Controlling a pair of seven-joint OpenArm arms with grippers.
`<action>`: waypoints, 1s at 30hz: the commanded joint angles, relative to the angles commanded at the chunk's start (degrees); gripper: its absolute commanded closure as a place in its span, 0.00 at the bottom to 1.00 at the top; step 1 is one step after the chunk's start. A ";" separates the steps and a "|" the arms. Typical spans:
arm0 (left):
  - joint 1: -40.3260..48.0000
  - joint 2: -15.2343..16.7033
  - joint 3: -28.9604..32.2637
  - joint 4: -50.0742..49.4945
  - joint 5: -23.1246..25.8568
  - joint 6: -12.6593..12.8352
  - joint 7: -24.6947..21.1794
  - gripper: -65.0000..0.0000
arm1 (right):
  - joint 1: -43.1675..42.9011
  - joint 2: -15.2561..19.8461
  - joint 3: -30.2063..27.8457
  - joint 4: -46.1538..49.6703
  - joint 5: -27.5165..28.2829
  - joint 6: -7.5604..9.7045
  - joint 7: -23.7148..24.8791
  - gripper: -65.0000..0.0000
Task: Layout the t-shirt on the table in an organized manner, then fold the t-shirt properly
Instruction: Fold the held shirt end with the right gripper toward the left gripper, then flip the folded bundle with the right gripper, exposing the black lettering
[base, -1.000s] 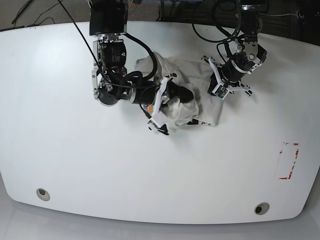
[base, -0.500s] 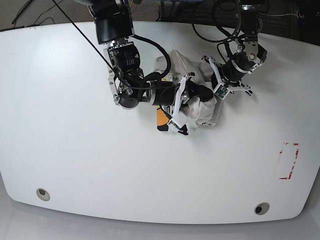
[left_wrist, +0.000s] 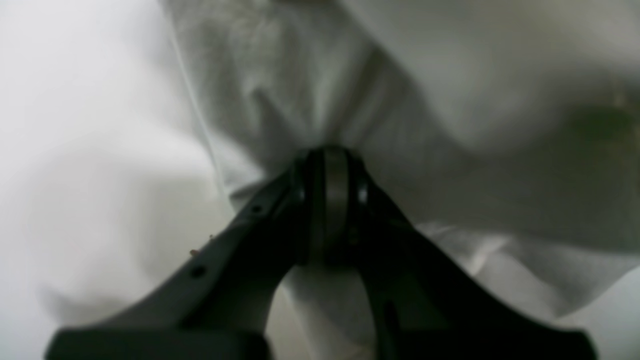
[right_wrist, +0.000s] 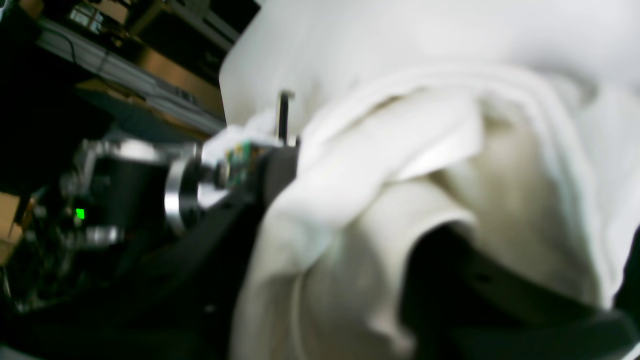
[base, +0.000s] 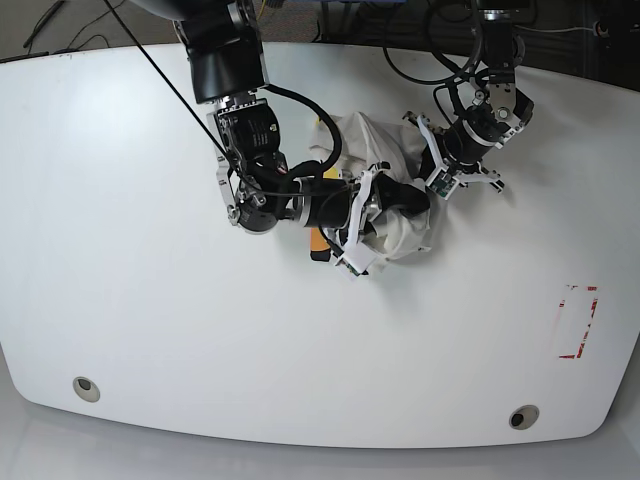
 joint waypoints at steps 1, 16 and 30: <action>0.00 0.00 0.00 0.00 0.00 0.00 0.00 0.96 | 0.53 0.00 0.00 -0.62 0.00 0.00 0.00 0.61; 0.00 -0.26 -0.26 4.48 -0.09 0.00 0.00 0.96 | 7.74 0.35 -3.96 -1.23 0.00 0.00 0.00 0.38; 0.26 -2.29 -3.96 10.55 0.00 0.00 0.09 0.96 | 10.55 0.09 -4.04 -0.09 0.00 -0.09 0.00 0.38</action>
